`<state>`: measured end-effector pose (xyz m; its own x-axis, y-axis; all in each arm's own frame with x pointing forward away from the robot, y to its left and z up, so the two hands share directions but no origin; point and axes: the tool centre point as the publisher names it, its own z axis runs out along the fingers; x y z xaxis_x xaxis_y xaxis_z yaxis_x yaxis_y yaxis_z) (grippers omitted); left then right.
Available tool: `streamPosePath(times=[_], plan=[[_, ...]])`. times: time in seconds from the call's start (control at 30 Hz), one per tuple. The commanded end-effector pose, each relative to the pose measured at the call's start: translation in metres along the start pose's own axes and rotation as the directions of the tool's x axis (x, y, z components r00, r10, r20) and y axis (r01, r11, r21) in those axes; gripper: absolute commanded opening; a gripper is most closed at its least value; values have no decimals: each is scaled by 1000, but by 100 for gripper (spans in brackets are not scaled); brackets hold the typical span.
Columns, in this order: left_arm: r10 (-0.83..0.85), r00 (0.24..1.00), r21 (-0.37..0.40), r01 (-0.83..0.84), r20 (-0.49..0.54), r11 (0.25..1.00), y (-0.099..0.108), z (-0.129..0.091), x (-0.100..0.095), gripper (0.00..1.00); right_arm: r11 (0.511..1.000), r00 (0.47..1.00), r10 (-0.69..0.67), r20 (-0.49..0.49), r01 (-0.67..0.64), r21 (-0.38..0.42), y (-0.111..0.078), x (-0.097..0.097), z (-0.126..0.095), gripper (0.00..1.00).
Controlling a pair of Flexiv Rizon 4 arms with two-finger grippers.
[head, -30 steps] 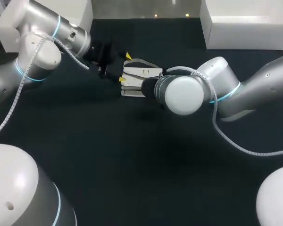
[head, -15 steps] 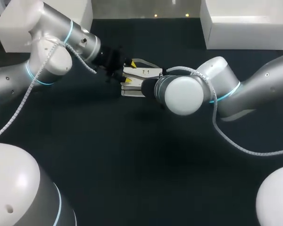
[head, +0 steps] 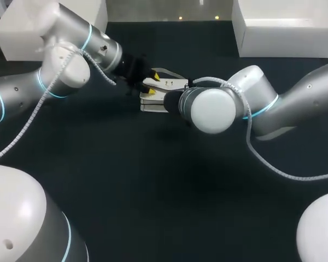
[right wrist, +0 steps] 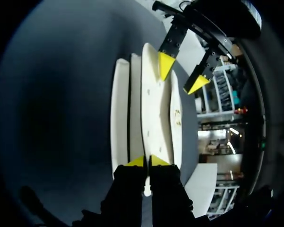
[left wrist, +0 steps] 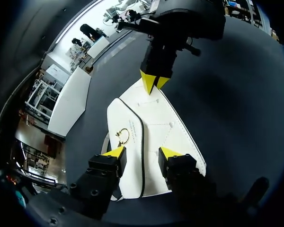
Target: Pick up the bag, open it, inspect its contents, close it, and place it on the opposite side
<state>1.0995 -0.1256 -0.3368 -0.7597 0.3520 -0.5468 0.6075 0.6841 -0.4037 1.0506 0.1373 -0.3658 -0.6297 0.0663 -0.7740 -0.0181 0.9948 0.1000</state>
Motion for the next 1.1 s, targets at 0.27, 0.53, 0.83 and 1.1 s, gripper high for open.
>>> streamPosePath(times=[0.27,0.53,0.83,1.1], plan=[[0,1000,-16,0,14,1000,7,12,-4,41,1000,1000,0,8,0,-6,-1,3,1,0],[9,1000,-32,-8,21,999,12,17,-10,36,1000,1000,0,8,0,-6,-1,3,1,0],[11,999,-55,-9,33,998,17,24,-16,33,1000,1000,0,8,0,-6,-1,3,1,0],[5,999,-53,-3,39,999,17,24,-21,15,1000,1000,0,8,0,-6,-1,3,1,0]])
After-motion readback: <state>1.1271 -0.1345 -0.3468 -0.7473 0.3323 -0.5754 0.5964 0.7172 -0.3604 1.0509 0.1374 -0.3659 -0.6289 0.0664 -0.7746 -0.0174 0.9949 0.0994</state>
